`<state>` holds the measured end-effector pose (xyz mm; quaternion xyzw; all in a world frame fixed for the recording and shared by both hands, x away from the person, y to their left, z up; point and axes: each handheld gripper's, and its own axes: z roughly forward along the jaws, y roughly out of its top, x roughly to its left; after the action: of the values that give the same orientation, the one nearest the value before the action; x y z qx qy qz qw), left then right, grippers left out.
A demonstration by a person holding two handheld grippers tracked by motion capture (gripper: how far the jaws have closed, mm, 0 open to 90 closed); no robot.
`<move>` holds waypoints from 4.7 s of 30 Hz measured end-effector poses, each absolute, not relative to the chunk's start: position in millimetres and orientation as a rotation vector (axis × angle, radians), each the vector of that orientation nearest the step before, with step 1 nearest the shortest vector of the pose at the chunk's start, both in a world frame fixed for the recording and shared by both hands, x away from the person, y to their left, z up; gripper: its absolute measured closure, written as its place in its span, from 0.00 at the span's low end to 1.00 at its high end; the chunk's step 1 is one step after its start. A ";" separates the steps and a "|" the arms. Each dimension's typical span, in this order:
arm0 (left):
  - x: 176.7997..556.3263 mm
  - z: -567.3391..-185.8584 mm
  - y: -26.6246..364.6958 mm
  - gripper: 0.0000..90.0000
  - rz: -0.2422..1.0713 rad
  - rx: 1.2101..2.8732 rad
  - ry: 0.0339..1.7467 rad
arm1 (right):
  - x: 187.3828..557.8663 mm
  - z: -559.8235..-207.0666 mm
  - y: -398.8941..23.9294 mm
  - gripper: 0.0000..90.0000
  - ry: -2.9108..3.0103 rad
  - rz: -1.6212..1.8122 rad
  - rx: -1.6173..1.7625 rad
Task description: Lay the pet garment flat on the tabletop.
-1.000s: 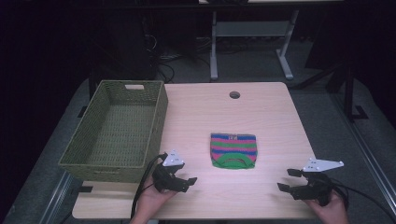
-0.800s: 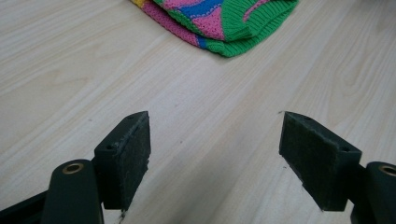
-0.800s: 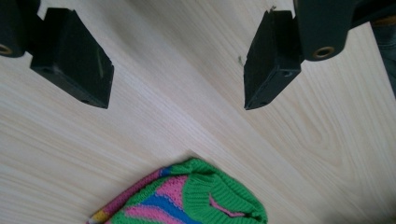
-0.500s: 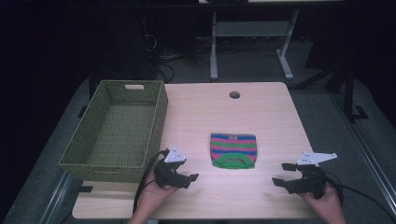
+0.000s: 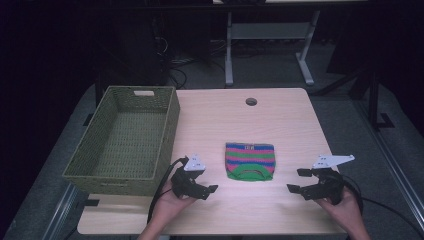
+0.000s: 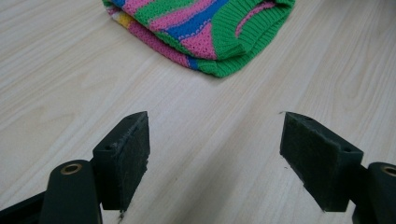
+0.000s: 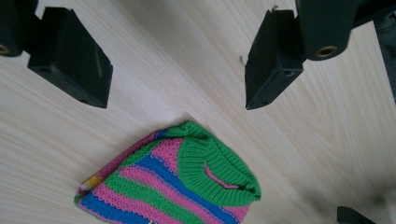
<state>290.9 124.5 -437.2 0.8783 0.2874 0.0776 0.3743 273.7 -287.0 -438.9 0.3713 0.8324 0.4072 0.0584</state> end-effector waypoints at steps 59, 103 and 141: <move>366.7 -438.5 40.5 0.57 0.149 2.329 0.689 | 354.3 -427.3 -218.2 0.63 2.677 1.062 1.077; 327.5 -448.5 66.1 0.81 0.128 2.435 0.598 | 325.2 -450.1 -191.4 0.90 2.799 0.936 0.936; 289.4 -452.1 73.6 0.75 0.081 2.389 0.543 | 275.5 -452.6 -193.8 0.85 2.776 0.981 0.864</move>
<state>289.4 73.6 -452.1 0.9172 0.2084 0.0309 0.3382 275.5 -193.8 -452.6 0.2815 0.9040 0.3196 0.0367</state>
